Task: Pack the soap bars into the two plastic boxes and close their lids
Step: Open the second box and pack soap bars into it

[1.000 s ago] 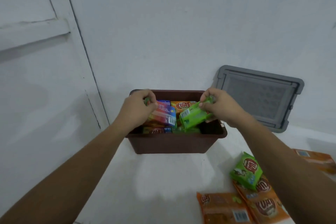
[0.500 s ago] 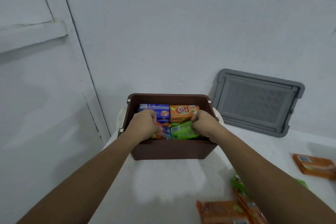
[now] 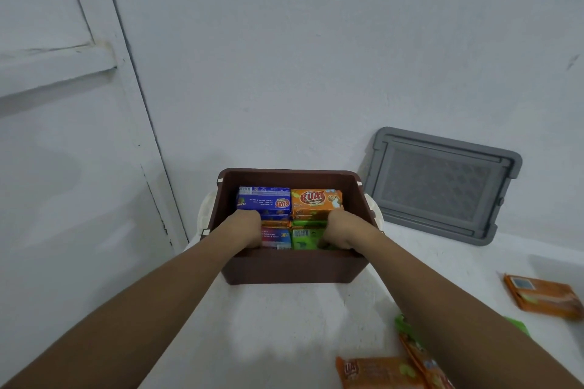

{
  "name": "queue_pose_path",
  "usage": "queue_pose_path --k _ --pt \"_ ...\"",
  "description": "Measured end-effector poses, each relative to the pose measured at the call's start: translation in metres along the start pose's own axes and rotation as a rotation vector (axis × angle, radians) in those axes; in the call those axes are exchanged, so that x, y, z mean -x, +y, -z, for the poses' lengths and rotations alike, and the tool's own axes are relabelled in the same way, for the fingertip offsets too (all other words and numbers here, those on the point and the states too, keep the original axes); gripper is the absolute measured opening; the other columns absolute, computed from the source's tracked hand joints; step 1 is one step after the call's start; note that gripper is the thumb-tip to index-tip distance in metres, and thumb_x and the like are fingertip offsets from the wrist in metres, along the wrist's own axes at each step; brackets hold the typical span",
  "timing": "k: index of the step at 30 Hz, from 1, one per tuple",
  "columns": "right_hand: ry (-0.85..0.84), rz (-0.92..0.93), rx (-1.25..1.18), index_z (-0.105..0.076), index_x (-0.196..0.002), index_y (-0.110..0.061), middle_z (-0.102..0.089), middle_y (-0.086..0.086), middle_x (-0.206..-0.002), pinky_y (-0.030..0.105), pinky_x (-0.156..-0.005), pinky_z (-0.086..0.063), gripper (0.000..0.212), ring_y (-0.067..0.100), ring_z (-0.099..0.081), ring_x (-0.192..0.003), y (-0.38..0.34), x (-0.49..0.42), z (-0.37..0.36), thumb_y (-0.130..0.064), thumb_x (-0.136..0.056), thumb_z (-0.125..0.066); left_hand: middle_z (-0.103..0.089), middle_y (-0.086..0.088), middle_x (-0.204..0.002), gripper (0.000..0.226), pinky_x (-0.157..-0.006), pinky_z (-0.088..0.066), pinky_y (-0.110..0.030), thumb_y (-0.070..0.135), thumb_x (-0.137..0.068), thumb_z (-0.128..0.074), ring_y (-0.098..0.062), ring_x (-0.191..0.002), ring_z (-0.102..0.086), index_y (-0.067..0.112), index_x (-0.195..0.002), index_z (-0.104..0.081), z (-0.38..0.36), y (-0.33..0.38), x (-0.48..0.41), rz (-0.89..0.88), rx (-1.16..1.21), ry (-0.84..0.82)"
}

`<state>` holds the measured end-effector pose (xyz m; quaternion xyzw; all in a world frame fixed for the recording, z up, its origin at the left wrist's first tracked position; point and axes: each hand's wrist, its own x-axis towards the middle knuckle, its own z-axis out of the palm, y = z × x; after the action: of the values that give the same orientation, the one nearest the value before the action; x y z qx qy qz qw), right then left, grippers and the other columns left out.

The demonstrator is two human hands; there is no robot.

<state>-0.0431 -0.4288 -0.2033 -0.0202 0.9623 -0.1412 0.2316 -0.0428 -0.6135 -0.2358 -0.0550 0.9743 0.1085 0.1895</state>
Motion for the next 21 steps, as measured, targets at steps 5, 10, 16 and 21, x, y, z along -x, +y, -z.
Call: queue_pose_path --k 5,10,16,21 --pt "-0.027 0.011 0.072 -0.055 -0.122 -0.008 -0.061 0.011 -0.118 0.028 -0.090 -0.048 0.033 0.019 -0.057 -0.094 0.000 -0.003 0.000 -0.024 -0.093 -0.058 -0.056 -0.010 -0.128 0.040 -0.101 -0.042 -0.030 0.024 -0.096 -0.054 -0.021 -0.116 -0.055 0.009 -0.132 -0.048 -0.001 0.002 -0.003 0.004 -0.062 -0.037" --pt "-0.011 0.063 0.098 -0.060 -0.116 -0.008 -0.063 0.011 -0.113 0.027 -0.082 -0.047 0.027 0.017 -0.056 -0.089 0.004 0.003 0.002 -0.024 -0.095 -0.053 -0.057 -0.009 -0.127 0.039 -0.101 -0.041 -0.031 0.024 -0.094 -0.056 -0.020 -0.115 -0.055 0.010 -0.130 -0.051 0.004 0.003 0.000 0.015 -0.082 -0.059" --pt "0.140 0.148 -0.085 -0.065 -0.117 -0.009 -0.064 0.007 -0.114 0.028 -0.080 -0.047 0.030 0.019 -0.060 -0.098 0.017 0.029 0.018 -0.025 -0.096 -0.052 -0.061 0.000 -0.090 0.043 -0.079 -0.048 -0.025 0.046 -0.084 -0.065 -0.013 -0.084 -0.059 0.013 -0.110 -0.061 0.019 0.007 0.020 -0.035 -0.058 0.089" --pt "0.357 0.293 -0.356 -0.067 -0.109 -0.020 -0.065 -0.001 -0.109 0.030 -0.082 -0.048 0.021 0.015 -0.059 -0.095 0.046 0.064 0.031 -0.029 -0.093 -0.057 -0.056 0.004 -0.085 0.022 -0.062 -0.038 -0.024 0.041 -0.087 -0.063 -0.010 -0.077 -0.053 0.019 -0.085 -0.058 0.024 0.038 0.072 -0.296 0.112 0.531"
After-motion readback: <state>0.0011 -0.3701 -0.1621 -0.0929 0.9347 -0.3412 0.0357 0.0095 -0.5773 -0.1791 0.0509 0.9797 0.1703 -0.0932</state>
